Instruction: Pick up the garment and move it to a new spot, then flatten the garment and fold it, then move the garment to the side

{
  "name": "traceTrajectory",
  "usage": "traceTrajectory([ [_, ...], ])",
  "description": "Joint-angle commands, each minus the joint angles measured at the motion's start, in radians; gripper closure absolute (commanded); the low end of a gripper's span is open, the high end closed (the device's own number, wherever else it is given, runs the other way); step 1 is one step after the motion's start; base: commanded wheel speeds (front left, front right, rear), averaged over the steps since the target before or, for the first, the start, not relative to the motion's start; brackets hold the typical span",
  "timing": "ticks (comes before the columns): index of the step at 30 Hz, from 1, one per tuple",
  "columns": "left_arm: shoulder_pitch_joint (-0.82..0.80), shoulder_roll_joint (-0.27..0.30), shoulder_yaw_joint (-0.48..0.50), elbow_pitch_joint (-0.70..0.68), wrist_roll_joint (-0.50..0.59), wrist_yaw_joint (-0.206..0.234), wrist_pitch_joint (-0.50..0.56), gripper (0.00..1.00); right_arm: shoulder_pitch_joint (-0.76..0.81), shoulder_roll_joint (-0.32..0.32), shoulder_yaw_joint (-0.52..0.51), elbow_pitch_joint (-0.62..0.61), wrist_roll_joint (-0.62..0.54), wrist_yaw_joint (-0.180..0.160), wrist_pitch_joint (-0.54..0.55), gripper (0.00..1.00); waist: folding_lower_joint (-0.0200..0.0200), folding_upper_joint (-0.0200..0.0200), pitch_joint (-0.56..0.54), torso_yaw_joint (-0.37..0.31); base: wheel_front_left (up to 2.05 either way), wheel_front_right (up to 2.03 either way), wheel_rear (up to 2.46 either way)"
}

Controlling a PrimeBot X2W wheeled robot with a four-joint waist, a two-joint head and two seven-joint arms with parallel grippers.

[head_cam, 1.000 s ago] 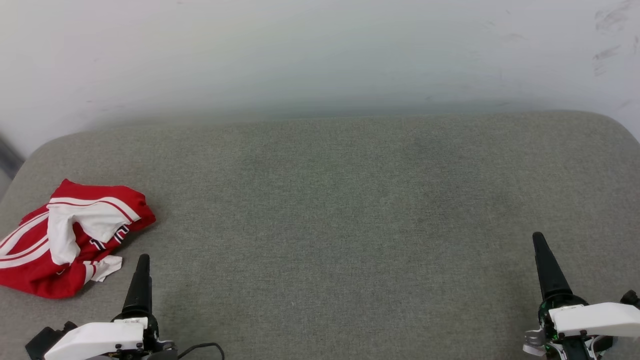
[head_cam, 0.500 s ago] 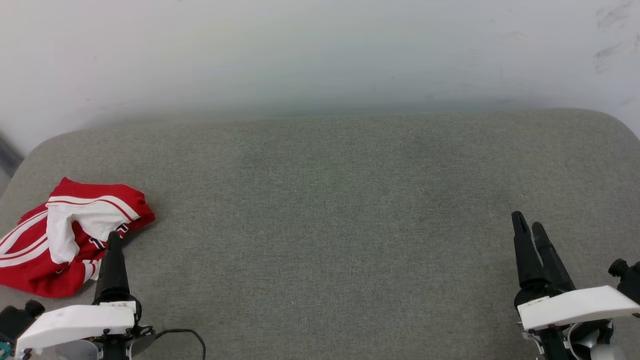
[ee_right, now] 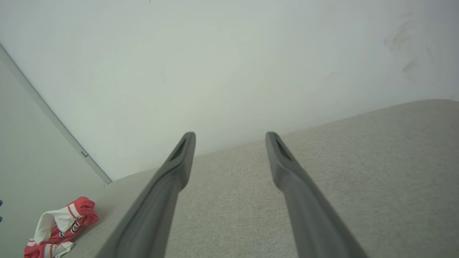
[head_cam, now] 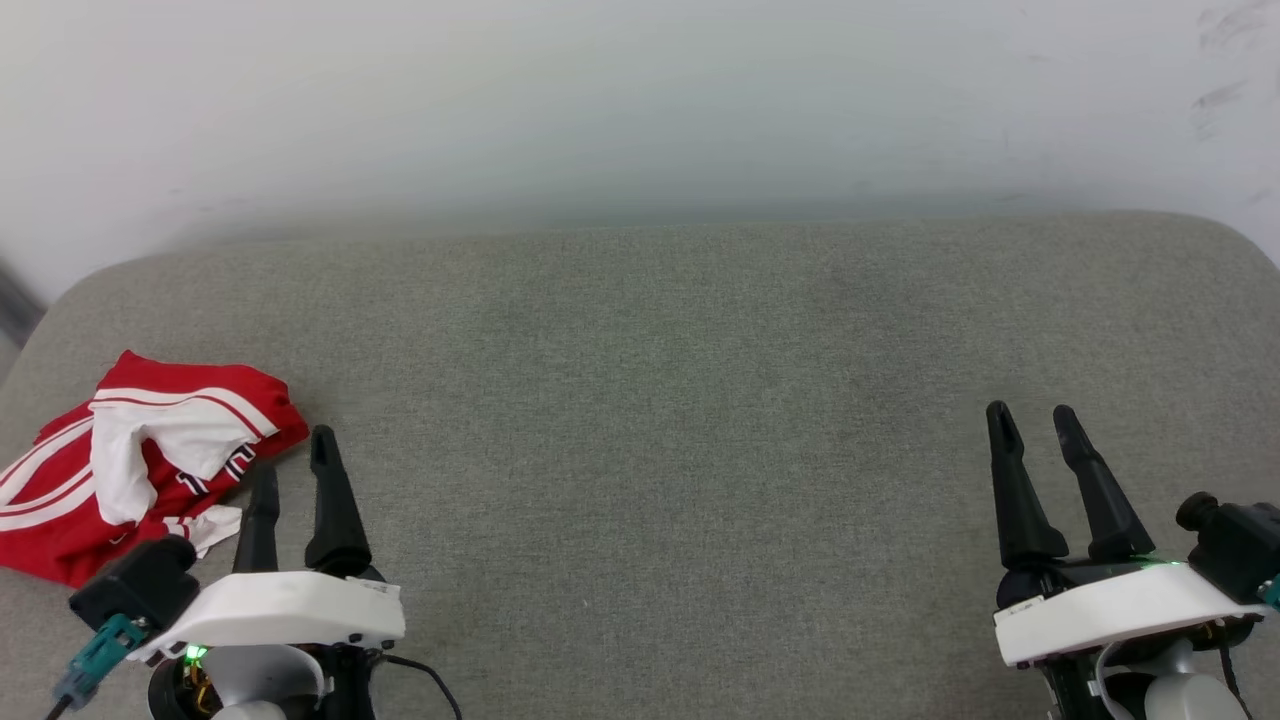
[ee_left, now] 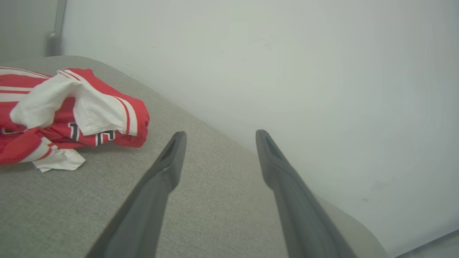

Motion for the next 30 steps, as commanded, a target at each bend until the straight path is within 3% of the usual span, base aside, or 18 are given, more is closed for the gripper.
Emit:
traceTrajectory([
  [1, 0.0, 0.008, -0.023, -0.024, 0.043, 0.018, -0.011, 0.0, -0.016, -0.003, 0.007, -0.019, -0.044, 0.002, -0.011, 0.0, 0.0, -0.0001, 0.001, 0.0, 0.0, 0.0, 0.0],
  [7, 0.001, 0.065, -0.14, -0.03, 0.135, 0.098, -0.028, 0.0, -0.007, -0.003, 0.023, -0.019, -0.143, 0.002, -0.028, 0.0, 0.0, -0.0001, 0.004, 0.0, 0.0, 0.0, 0.0],
  [10, 0.009, 0.07, -0.175, -0.024, 0.13, 0.119, -0.037, 0.0, -0.004, -0.003, 0.03, -0.022, -0.189, 0.002, -0.036, 0.0, 0.0, -0.0001, 0.004, 0.0, 0.0, 0.0, 0.0],
  [16, 0.009, 0.087, -0.199, -0.013, 0.192, 0.099, -0.053, 0.0, 0.004, -0.003, 0.033, -0.024, -0.267, 0.002, -0.053, 0.0, 0.0, -0.0001, 0.006, -0.001, 0.0, 0.0, 0.0],
  [20, 0.015, 0.1, -0.223, 0.005, 0.246, 0.112, -0.063, 0.0, 0.009, -0.003, 0.035, -0.026, -0.317, 0.002, -0.064, 0.0, 0.0, -0.0001, 0.005, -0.002, 0.0, 0.0, 0.0],
  [25, 0.008, 0.133, -0.289, 0.025, 0.337, 0.165, -0.08, 0.0, 0.017, -0.003, 0.038, -0.027, -0.398, 0.002, -0.079, 0.0, 0.0, -0.0001, 0.008, -0.004, 0.0, 0.0, 0.0],
  [30, 0.007, 0.148, -0.34, 0.008, 0.364, 0.161, -0.096, 0.0, 0.02, -0.003, 0.041, -0.03, -0.464, 0.002, -0.096, 0.0, 0.0, -0.0001, 0.009, -0.004, 0.0, 0.0, 0.0],
])
